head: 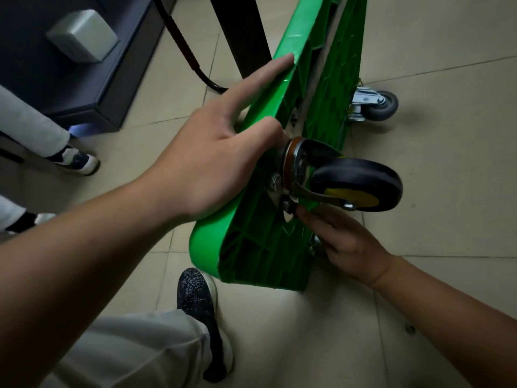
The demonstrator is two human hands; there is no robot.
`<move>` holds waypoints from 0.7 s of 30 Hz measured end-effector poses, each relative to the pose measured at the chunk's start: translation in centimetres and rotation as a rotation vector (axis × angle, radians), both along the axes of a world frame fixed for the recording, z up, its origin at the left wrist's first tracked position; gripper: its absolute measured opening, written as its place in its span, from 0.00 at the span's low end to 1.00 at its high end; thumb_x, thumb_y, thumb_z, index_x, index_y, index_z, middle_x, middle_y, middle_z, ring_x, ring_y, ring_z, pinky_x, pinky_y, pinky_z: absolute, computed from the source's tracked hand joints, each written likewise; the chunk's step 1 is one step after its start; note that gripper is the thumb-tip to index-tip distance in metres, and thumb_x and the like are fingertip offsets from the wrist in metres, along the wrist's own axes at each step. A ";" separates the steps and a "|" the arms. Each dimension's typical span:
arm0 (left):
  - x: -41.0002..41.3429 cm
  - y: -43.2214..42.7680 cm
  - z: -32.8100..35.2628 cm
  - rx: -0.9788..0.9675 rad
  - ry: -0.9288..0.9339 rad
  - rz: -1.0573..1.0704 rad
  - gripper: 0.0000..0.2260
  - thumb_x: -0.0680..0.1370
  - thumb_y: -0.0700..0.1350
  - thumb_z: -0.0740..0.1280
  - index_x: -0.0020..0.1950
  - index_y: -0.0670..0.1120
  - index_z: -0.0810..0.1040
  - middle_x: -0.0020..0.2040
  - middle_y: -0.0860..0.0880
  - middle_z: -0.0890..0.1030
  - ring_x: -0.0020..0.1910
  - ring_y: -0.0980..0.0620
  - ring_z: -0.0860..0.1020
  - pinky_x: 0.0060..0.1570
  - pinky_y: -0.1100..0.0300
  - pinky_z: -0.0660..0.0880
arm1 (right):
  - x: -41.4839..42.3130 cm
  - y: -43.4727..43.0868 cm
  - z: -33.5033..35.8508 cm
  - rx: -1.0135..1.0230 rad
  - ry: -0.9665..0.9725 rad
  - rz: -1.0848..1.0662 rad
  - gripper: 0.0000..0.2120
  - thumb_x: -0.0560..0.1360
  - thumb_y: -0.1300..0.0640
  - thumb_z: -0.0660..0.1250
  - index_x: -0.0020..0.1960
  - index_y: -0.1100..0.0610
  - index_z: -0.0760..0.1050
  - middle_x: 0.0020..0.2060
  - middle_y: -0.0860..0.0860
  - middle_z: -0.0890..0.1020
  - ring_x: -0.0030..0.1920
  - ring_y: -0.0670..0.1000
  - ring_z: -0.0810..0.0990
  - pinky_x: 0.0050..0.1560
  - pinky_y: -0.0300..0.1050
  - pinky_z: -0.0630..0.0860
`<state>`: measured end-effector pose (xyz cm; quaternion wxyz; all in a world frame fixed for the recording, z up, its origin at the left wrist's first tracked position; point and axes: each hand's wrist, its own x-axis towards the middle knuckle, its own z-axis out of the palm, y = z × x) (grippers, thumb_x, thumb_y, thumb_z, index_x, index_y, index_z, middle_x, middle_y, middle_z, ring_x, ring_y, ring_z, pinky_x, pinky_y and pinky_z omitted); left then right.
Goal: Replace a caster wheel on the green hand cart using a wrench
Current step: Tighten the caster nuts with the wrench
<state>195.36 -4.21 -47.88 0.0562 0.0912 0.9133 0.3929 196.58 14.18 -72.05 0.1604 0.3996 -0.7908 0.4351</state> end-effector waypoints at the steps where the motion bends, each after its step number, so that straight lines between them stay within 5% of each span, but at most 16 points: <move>1: 0.0 0.0 0.1 -0.005 0.005 0.001 0.29 0.78 0.51 0.64 0.75 0.73 0.65 0.54 0.64 0.84 0.45 0.51 0.85 0.42 0.58 0.84 | 0.6 -0.4 0.5 -0.021 -0.046 -0.020 0.29 0.79 0.68 0.59 0.77 0.55 0.61 0.60 0.66 0.78 0.58 0.64 0.79 0.63 0.47 0.73; 3: 0.0 0.2 0.1 -0.013 0.008 0.002 0.29 0.78 0.51 0.64 0.75 0.73 0.65 0.53 0.68 0.83 0.47 0.52 0.85 0.44 0.58 0.83 | 2.6 -0.9 1.5 -0.073 -0.187 -0.040 0.29 0.79 0.70 0.60 0.79 0.57 0.62 0.52 0.66 0.82 0.49 0.62 0.83 0.57 0.45 0.76; 6: 0.2 0.3 0.2 -0.030 0.032 0.006 0.29 0.78 0.50 0.65 0.75 0.73 0.65 0.50 0.77 0.78 0.51 0.56 0.84 0.50 0.60 0.80 | 7.6 -2.4 4.3 -0.305 -0.629 -0.013 0.31 0.82 0.63 0.58 0.79 0.39 0.58 0.38 0.52 0.79 0.36 0.52 0.77 0.43 0.43 0.76; 8: 0.3 0.4 0.3 -0.057 0.042 0.018 0.28 0.77 0.53 0.64 0.74 0.75 0.64 0.52 0.72 0.79 0.50 0.57 0.83 0.49 0.59 0.80 | 10.2 -3.7 7.4 -0.647 -0.968 0.088 0.28 0.83 0.56 0.57 0.76 0.30 0.60 0.31 0.52 0.68 0.28 0.52 0.68 0.31 0.45 0.68; 10: 0.4 0.5 0.4 -0.064 0.034 0.022 0.28 0.77 0.55 0.64 0.74 0.76 0.63 0.54 0.67 0.80 0.47 0.59 0.84 0.47 0.57 0.81 | 11.7 -5.2 9.5 -0.862 -1.085 0.164 0.27 0.82 0.55 0.60 0.73 0.29 0.64 0.30 0.52 0.65 0.26 0.51 0.69 0.28 0.43 0.67; 15: 0.5 0.7 0.6 -0.045 0.002 0.001 0.28 0.80 0.51 0.65 0.74 0.76 0.63 0.58 0.64 0.80 0.44 0.58 0.85 0.50 0.49 0.84 | 13.8 -5.2 10.3 -0.796 -1.008 -0.038 0.24 0.81 0.51 0.58 0.71 0.28 0.66 0.31 0.47 0.62 0.28 0.45 0.62 0.28 0.39 0.64; 18: 0.4 0.5 0.4 -0.024 -0.010 0.000 0.28 0.80 0.51 0.65 0.74 0.77 0.63 0.59 0.58 0.82 0.43 0.54 0.86 0.47 0.48 0.85 | 13.5 -2.8 7.5 -0.521 -0.725 -0.152 0.25 0.85 0.51 0.55 0.79 0.35 0.57 0.48 0.43 0.78 0.46 0.41 0.77 0.51 0.37 0.74; 19: 0.3 0.5 0.3 -0.015 -0.014 0.001 0.28 0.79 0.52 0.65 0.73 0.77 0.63 0.59 0.57 0.82 0.43 0.54 0.86 0.45 0.51 0.85 | 12.4 -1.8 6.4 -0.402 -0.593 -0.165 0.26 0.85 0.54 0.54 0.80 0.38 0.55 0.59 0.49 0.80 0.56 0.44 0.79 0.60 0.35 0.73; 21: 0.2 0.3 0.1 0.008 -0.010 0.009 0.28 0.78 0.53 0.65 0.74 0.76 0.64 0.57 0.57 0.83 0.42 0.55 0.86 0.40 0.60 0.84 | 9.3 -0.3 4.5 -0.214 -0.336 -0.209 0.26 0.84 0.61 0.56 0.80 0.46 0.58 0.53 0.60 0.79 0.50 0.54 0.81 0.54 0.34 0.74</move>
